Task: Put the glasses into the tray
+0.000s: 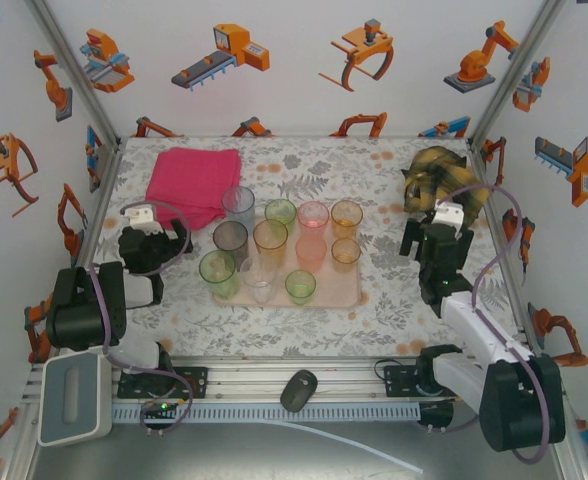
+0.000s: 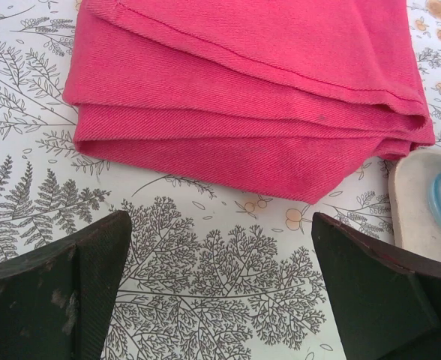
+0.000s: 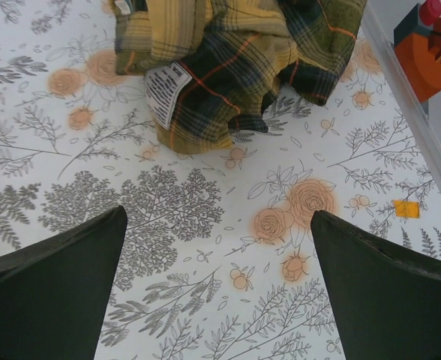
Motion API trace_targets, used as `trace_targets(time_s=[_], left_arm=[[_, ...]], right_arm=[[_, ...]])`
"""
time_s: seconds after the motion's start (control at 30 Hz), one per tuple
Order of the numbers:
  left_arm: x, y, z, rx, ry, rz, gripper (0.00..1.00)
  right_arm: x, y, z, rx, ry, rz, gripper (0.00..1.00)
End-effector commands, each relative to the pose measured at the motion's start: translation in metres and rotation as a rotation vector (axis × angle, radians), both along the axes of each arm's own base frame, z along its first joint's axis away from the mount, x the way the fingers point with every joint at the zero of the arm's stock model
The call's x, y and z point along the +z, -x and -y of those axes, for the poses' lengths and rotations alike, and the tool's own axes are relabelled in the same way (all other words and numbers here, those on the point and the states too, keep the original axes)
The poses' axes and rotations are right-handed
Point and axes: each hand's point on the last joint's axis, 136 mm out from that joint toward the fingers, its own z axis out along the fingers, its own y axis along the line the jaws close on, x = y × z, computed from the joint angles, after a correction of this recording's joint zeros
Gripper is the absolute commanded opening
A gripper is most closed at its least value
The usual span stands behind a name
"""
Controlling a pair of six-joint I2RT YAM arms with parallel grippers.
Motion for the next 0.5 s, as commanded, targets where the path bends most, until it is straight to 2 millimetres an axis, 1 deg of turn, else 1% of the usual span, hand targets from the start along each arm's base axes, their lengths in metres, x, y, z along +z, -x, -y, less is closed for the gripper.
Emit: trace_targets(time_s=[0.0,0.1,0.3,0.33,0.4,0.47], left_arm=[[-0.003,0.000,-0.003,0.017,-0.034,-0.031,0.97],[-0.002,-0.001,-0.003,0.016,-0.035,-0.031,0.97],[-0.003,-0.001,-0.002,0.016,-0.036,-0.033,0.97],[-0.003,-0.002,-0.002,0.016,-0.038,-0.034,0.97],[-0.003,-0.002,-0.002,0.017,-0.040,-0.037,0.97],[-0.004,-0.002,-0.002,0.014,-0.042,-0.040,0.97]], right_arm=[[0.010,-0.009,0.004,0.015,0.001,0.083,1.00],[0.003,-0.013,0.009,0.018,-0.022,0.102,1.00],[-0.027,-0.028,0.014,0.016,-0.050,0.086,1.00],[-0.030,-0.030,0.016,0.004,-0.058,0.074,1.00],[-0.029,-0.036,0.016,0.017,-0.078,0.104,1.00],[-0.030,-0.043,0.018,0.030,-0.078,0.093,1.00]])
